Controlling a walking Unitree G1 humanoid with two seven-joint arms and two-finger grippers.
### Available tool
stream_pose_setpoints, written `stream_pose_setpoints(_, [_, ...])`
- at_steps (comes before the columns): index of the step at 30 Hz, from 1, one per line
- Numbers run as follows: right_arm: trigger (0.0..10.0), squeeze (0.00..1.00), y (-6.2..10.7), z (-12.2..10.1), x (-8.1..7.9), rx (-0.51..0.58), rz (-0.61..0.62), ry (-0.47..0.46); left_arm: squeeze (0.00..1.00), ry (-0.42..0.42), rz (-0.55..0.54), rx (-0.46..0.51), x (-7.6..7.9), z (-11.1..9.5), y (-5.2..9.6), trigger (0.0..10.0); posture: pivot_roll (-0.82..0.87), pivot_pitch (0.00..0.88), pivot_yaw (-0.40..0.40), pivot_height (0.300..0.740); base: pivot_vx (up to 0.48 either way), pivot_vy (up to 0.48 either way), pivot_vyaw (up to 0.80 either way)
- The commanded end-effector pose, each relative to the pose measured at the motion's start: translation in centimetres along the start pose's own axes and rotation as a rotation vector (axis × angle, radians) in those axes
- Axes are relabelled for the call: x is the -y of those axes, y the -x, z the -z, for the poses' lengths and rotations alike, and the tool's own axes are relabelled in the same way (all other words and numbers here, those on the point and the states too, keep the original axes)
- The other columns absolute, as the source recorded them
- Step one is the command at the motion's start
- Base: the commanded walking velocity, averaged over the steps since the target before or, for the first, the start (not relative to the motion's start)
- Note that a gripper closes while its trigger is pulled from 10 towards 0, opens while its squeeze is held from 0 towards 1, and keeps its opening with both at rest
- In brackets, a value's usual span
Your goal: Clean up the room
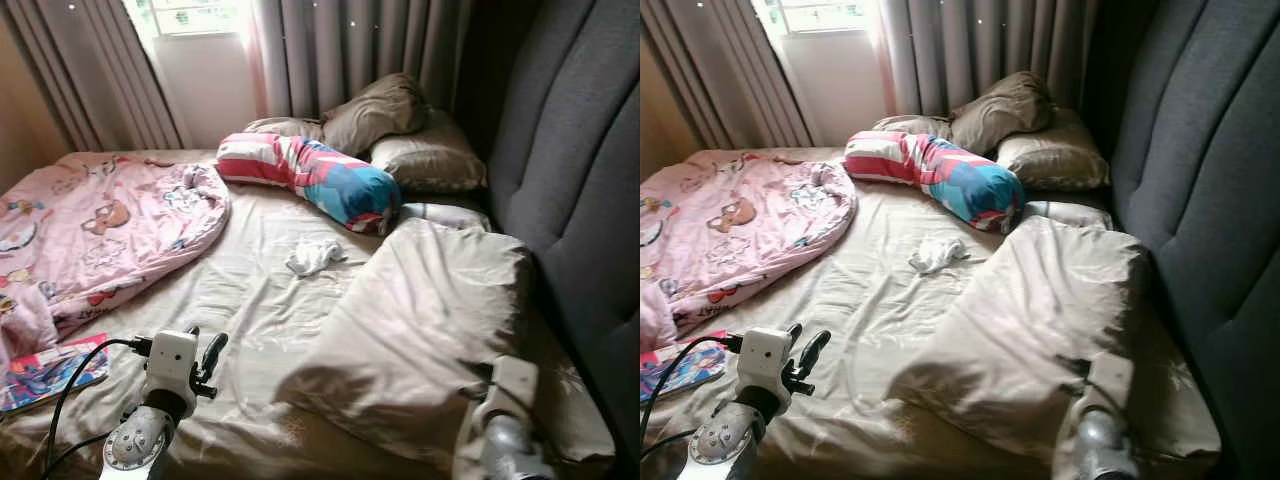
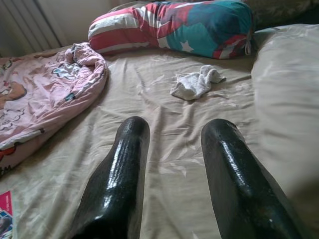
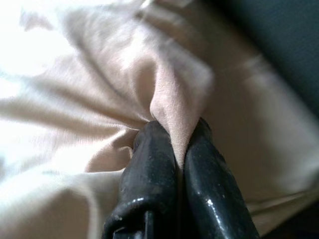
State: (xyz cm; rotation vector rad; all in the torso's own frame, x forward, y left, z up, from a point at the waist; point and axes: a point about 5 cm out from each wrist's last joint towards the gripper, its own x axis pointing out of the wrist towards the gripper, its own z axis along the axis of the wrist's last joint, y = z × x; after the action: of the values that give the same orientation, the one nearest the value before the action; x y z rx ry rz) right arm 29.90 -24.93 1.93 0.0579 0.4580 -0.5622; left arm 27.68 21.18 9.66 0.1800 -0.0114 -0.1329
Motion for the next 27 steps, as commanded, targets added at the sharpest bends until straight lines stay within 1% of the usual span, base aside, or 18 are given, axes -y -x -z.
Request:
stream_pose_setpoints(1, [0.0,0.0,-0.8,-3.9,2.2,0.157,0.14,-0.055,0.0,-0.006,-0.005,-0.001,-0.1,0.1,-0.2,10.0,0.07,0.011,0.047,0.631,0.0,0.0,0.0])
stream_pose_setpoints(3, [0.0,0.0,-0.9,-4.7,3.1,0.2,0.201,-0.047,0.0,-0.006,-0.005,-0.001,-0.1,0.1,-0.2,10.0,0.07,0.011,0.047,0.631,0.0,0.0,0.0])
stream_pose_setpoints(4, [0.0,0.0,-0.9,-5.5,3.9,0.245,0.26,-0.04,0.0,-0.007,-0.006,-0.002,-0.1,0.2,-0.2,10.0,0.06,0.01,0.047,0.631,0.0,0.0,0.0])
stream_pose_setpoints(8, [0.0,0.0,-0.8,-6.8,5.6,0.313,0.395,-0.054,0.0,-0.007,-0.006,-0.002,-0.2,0.2,-0.2,10.0,0.06,0.011,0.048,0.631,0.0,0.0,0.0])
stream_pose_setpoints(9, [0.0,0.0,-0.7,-7.1,6.3,0.327,0.442,-0.064,0.0,-0.007,-0.005,-0.003,-0.2,0.2,-0.2,10.0,0.06,0.01,0.048,0.631,0.0,0.0,0.0])
stream_pose_setpoints(11, [0.0,0.0,-0.7,-7.1,6.6,0.331,0.46,-0.069,0.0,-0.007,-0.005,-0.003,-0.2,0.2,-0.2,10.0,0.06,0.01,0.048,0.631,0.0,0.0,0.0])
stream_pose_setpoints(12, [0.0,0.0,-0.6,-6.9,7.4,0.329,0.506,-0.079,0.0,-0.007,-0.004,-0.004,-0.1,0.3,-0.2,10.0,0.06,0.01,0.047,0.631,0.0,0.0,0.0])
stream_pose_setpoints(14, [0.0,0.0,-0.5,-6.4,8.0,0.319,0.544,-0.085,0.0,-0.007,-0.003,-0.004,-0.1,0.3,-0.2,10.0,0.06,0.01,0.047,0.631,0.0,0.0,0.0])
stream_pose_setpoints(16, [0.0,0.0,-0.6,-6.0,8.3,0.294,0.543,-0.086,0.0,-0.006,-0.003,-0.003,-0.1,0.3,-0.2,10.0,0.06,0.011,0.047,0.631,0.0,0.0,0.0])
stream_pose_setpoints(18, [0.0,0.0,-0.6,-5.7,8.2,0.273,0.534,-0.091,0.0,-0.006,-0.003,-0.004,-0.1,0.3,-0.2,10.0,0.05,0.011,0.048,0.631,0.0,0.0,0.0])
stream_pose_setpoints(19, [8.9,0.0,-0.7,-5.4,7.9,0.25,0.515,-0.083,0.0,-0.008,-0.001,-0.005,-0.1,0.4,-0.2,10.0,0.05,0.011,0.049,0.631,0.0,0.0,0.0])
stream_pose_setpoints(20, [8.9,0.0,-0.7,-5.1,7.8,0.234,0.501,-0.077,0.0,-0.009,0.0,-0.005,0.0,0.4,-0.2,10.0,0.05,0.011,0.049,0.631,0.0,0.0,0.0])
stream_pose_setpoints(21, [10.0,0.0,-0.6,-4.9,7.6,0.23,0.509,-0.081,0.0,-0.009,0.0,-0.005,0.0,0.4,-0.2,10.0,0.06,0.011,0.049,0.631,0.0,0.0,0.0])
stream_pose_setpoints(23, [10.0,0.0,-0.6,-4.8,7.3,0.238,0.504,-0.092,0.0,-0.01,0.0,-0.005,-0.1,0.4,-0.2,10.0,0.06,0.01,0.05,0.631,0.0,0.0,0.0])
stream_pose_setpoints(24, [10.0,0.08,-0.6,-4.8,7.2,0.24,0.499,-0.095,0.0,-0.01,0.0,-0.004,-0.1,0.4,-0.2,10.0,0.06,0.01,0.05,0.631,0.0,0.0,0.0])
stream_pose_setpoints(25, [10.0,0.08,-0.5,-4.8,7.1,0.242,0.496,-0.098,0.0,-0.01,0.0,-0.004,-0.1,0.4,-0.2,10.0,0.06,0.01,0.05,0.631,0.0,0.0,0.0])
stream_pose_setpoints(26, [10.0,0.93,-0.5,-4.9,6.9,0.248,0.488,-0.093,0.0,-0.011,0.0,-0.004,-0.1,0.4,-0.2,10.0,0.06,0.01,0.05,0.631,0.0,0.0,0.0])
stream_pose_setpoints(27, [10.0,1.0,-0.5,-5.2,6.4,0.268,0.462,-0.084,0.0,-0.011,0.001,-0.004,-0.1,0.4,-0.2,10.0,0.06,0.01,0.05,0.631,0.0,0.0,0.0])
